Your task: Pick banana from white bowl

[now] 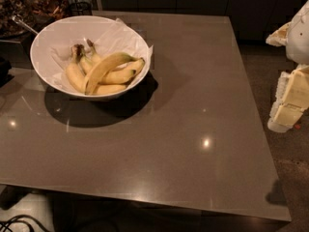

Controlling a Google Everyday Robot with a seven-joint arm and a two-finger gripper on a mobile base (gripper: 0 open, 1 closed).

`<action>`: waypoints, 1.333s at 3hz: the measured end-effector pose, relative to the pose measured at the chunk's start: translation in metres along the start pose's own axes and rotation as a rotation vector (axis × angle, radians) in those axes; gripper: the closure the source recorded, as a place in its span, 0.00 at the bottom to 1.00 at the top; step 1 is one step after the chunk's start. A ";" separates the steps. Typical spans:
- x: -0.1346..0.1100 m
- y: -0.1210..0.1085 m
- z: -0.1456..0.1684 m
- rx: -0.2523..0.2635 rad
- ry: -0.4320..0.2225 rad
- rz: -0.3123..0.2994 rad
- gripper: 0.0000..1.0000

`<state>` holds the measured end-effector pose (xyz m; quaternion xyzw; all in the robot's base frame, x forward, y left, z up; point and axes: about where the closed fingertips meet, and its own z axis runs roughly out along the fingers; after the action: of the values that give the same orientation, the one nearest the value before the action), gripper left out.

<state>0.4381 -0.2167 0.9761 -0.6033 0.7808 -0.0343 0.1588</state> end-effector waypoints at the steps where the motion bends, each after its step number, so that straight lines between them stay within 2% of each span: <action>1: 0.000 0.000 0.000 0.000 0.000 0.000 0.00; 2: -0.005 -0.003 -0.003 -0.011 -0.010 -0.008 0.00; 3: -0.020 -0.014 -0.001 -0.044 0.006 -0.062 0.00; 4: -0.042 -0.023 0.016 -0.106 0.036 -0.137 0.00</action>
Offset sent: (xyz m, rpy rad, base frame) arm 0.0062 0.0071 0.0048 0.0203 0.0443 0.0294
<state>0.4735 -0.1809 0.9749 -0.6623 0.7410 -0.0149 0.1099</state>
